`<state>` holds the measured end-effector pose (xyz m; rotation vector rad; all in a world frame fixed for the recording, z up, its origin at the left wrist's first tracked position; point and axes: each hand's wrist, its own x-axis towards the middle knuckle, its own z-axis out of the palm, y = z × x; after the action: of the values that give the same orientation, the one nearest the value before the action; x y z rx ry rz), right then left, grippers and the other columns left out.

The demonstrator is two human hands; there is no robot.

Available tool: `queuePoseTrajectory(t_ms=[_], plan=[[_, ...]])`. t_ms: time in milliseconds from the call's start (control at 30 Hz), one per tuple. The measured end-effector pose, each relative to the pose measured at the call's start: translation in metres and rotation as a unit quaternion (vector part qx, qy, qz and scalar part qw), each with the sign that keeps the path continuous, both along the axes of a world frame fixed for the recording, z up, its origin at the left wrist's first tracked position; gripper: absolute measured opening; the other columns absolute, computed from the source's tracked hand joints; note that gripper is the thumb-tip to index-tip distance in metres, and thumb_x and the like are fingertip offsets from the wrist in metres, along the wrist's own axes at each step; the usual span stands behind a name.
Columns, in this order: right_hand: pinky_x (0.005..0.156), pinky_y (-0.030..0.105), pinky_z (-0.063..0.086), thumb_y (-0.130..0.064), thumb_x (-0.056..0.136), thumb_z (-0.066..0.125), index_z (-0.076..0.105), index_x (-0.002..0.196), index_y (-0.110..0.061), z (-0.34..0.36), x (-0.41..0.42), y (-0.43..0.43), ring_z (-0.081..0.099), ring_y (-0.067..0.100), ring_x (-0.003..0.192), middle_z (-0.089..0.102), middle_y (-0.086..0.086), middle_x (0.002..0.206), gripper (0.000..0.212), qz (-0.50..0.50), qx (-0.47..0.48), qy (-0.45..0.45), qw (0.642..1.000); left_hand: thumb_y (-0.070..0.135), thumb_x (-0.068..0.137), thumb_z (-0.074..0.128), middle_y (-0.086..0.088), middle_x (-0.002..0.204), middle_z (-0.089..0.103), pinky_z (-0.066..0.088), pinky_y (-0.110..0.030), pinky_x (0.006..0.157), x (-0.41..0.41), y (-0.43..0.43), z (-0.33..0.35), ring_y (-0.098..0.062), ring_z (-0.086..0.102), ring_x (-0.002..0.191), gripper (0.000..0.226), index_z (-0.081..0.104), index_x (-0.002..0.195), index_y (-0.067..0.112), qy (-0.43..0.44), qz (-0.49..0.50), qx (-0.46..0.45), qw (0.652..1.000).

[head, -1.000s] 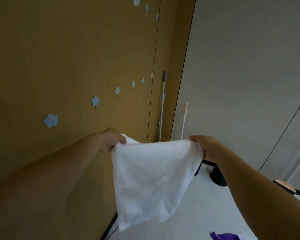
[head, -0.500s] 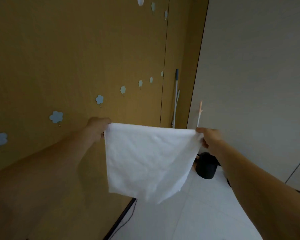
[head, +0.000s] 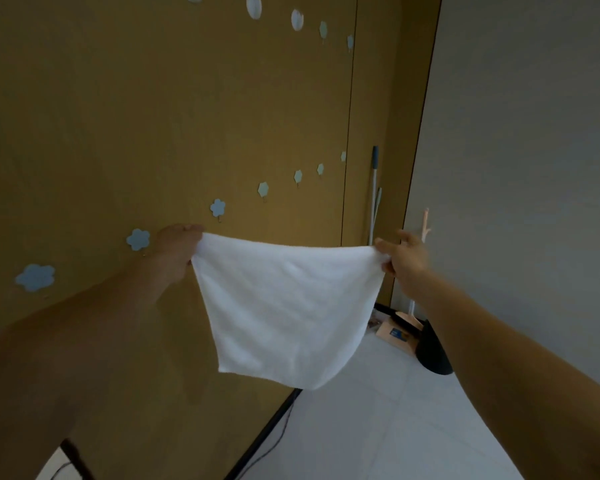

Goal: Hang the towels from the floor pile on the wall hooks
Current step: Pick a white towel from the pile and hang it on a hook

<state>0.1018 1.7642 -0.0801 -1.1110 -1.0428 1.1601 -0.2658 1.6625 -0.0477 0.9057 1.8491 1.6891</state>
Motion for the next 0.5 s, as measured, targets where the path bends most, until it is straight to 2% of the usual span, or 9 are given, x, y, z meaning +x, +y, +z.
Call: queuePoseTrajectory(t_ms=[67, 100, 167, 200, 300, 367, 433, 500], plan=[[0.069, 0.027, 0.056, -0.016, 0.085, 0.072, 0.063, 0.111, -0.018, 0.003, -0.004, -0.004, 0.062, 0.015, 0.079, 0.063, 0.001, 0.108, 0.028, 0.003, 0.075, 0.050, 0.996, 0.006, 0.093, 0.049, -0.011, 0.133, 0.055, 0.045, -0.036, 0.095, 0.000, -0.003, 0.001, -0.028, 0.053, 0.115, 0.034, 0.062, 0.124, 0.013, 0.012, 0.016, 0.036, 0.999], [0.072, 0.028, 0.056, -0.016, 0.086, 0.071, 0.066, 0.104, -0.018, 0.003, -0.006, -0.004, 0.063, 0.015, 0.081, 0.065, 0.000, 0.103, 0.019, 0.008, 0.093, 0.046, 0.995, 0.004, 0.093, 0.047, -0.011, 0.132, 0.056, 0.046, -0.032, 0.091, 0.000, -0.005, 0.002, -0.026, 0.054, 0.113, 0.035, 0.062, 0.123, 0.013, 0.025, 0.026, 0.036, 0.999], [0.075, 0.032, 0.056, -0.015, 0.087, 0.069, 0.068, 0.098, -0.011, -0.001, -0.009, -0.007, 0.063, 0.018, 0.079, 0.067, 0.004, 0.093, 0.012, 0.027, 0.069, -0.056, 0.996, 0.003, 0.094, 0.047, -0.015, 0.132, 0.055, 0.044, -0.027, 0.081, -0.001, -0.009, 0.001, -0.028, 0.055, 0.109, 0.034, 0.060, 0.125, 0.006, 0.033, 0.047, -0.004, 0.998], [0.074, 0.033, 0.056, -0.015, 0.087, 0.069, 0.068, 0.097, -0.009, -0.004, -0.011, -0.007, 0.063, 0.018, 0.077, 0.067, 0.005, 0.091, 0.012, 0.028, 0.052, -0.092, 0.994, 0.005, 0.095, 0.047, -0.020, 0.134, 0.054, 0.043, -0.029, 0.082, -0.001, -0.011, 0.001, -0.033, 0.054, 0.114, 0.034, 0.056, 0.127, 0.000, 0.020, 0.056, -0.023, 0.998], [0.073, 0.033, 0.056, -0.017, 0.087, 0.069, 0.067, 0.092, -0.018, -0.002, -0.016, -0.001, 0.062, 0.016, 0.074, 0.065, -0.001, 0.087, 0.005, -0.022, 0.059, -0.074, 0.995, 0.009, 0.097, 0.047, -0.025, 0.136, 0.050, 0.039, -0.028, 0.081, -0.004, -0.016, 0.002, -0.038, 0.047, 0.126, 0.037, 0.050, 0.130, -0.007, -0.015, 0.057, -0.037, 0.998], [0.079, 0.035, 0.056, -0.019, 0.086, 0.069, 0.067, 0.088, -0.022, -0.001, -0.018, 0.001, 0.062, 0.017, 0.081, 0.065, -0.004, 0.086, 0.004, -0.040, 0.057, -0.086, 0.994, 0.006, 0.098, 0.042, -0.023, 0.142, 0.045, 0.038, -0.024, 0.089, -0.005, -0.016, 0.001, -0.035, 0.043, 0.130, 0.040, 0.045, 0.137, -0.003, -0.026, 0.041, -0.026, 0.998], [0.084, 0.037, 0.057, -0.020, 0.086, 0.069, 0.068, 0.088, -0.021, -0.003, -0.018, 0.004, 0.064, 0.020, 0.087, 0.065, -0.003, 0.088, 0.003, -0.048, 0.055, -0.098, 0.993, 0.004, 0.096, 0.041, -0.017, 0.140, 0.048, 0.040, -0.036, 0.100, -0.002, -0.016, 0.001, -0.034, 0.045, 0.126, 0.038, 0.054, 0.132, 0.005, -0.033, 0.046, -0.014, 0.998], [0.085, 0.039, 0.056, -0.021, 0.086, 0.068, 0.068, 0.088, -0.023, -0.003, -0.017, 0.004, 0.063, 0.020, 0.087, 0.065, -0.004, 0.088, 0.002, -0.062, 0.059, -0.098, 0.991, 0.003, 0.092, 0.040, -0.013, 0.131, 0.056, 0.045, -0.043, 0.098, 0.001, -0.018, 0.004, -0.033, 0.051, 0.118, 0.035, 0.065, 0.114, 0.013, 0.035, 0.053, -0.016, 0.998]])
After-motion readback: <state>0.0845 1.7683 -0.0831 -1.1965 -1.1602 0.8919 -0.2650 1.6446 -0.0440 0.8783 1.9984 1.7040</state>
